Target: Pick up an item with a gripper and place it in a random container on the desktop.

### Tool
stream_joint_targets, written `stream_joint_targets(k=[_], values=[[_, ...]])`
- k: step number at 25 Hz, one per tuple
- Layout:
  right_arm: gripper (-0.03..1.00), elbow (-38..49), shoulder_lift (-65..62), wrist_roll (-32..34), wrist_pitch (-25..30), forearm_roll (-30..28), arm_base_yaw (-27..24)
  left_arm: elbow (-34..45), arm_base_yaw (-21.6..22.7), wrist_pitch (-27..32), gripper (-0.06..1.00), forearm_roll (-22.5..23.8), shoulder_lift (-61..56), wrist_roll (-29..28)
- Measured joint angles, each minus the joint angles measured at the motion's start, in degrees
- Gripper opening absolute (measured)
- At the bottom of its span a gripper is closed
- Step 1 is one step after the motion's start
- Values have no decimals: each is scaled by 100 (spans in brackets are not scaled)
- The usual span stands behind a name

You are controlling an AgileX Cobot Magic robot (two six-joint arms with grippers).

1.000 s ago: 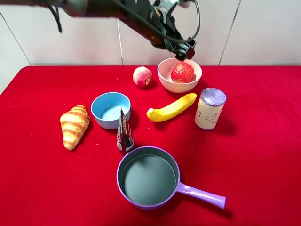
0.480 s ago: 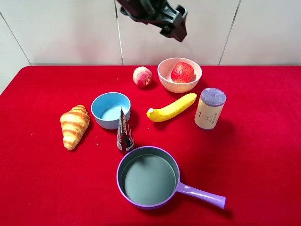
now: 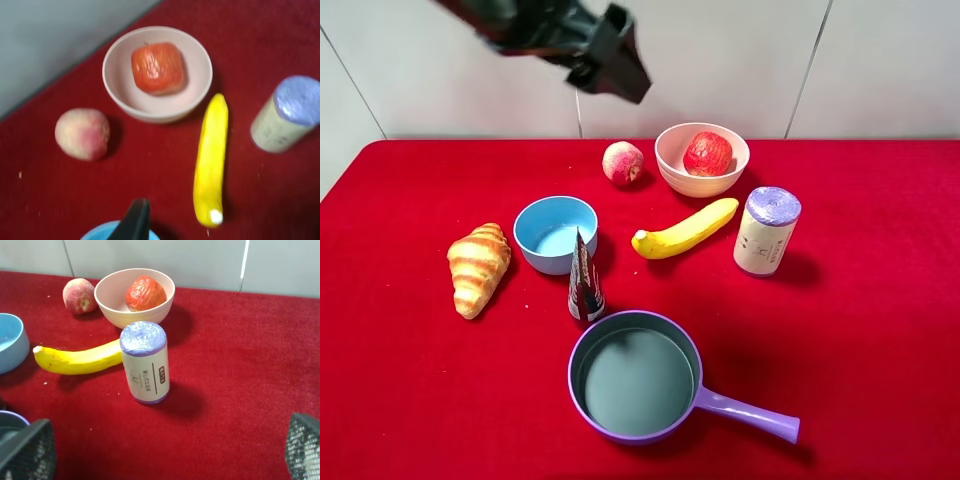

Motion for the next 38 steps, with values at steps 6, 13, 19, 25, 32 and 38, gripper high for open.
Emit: stream_joint_targets(k=[6,13,19,25,32,38], values=[[69,0,0,0,0,0,0,1056,0,5,99,0,-1007,-349],[69,0,0,0,0,5,0,2328,0,17,99,214,-2149,-872],[69,0,0,0,0,10,0,3241,0,608,99,221,-3140,-972],[69,0,0,0,0,10,0,3748,0,1772,99,228,-3942,-972],[69,0,0,0,0,10,0,4016,487,2499,99,247,-4880,-977],[69,0,0,0,0,10,0,4208,1204,2855,99,556,-5592,-775]])
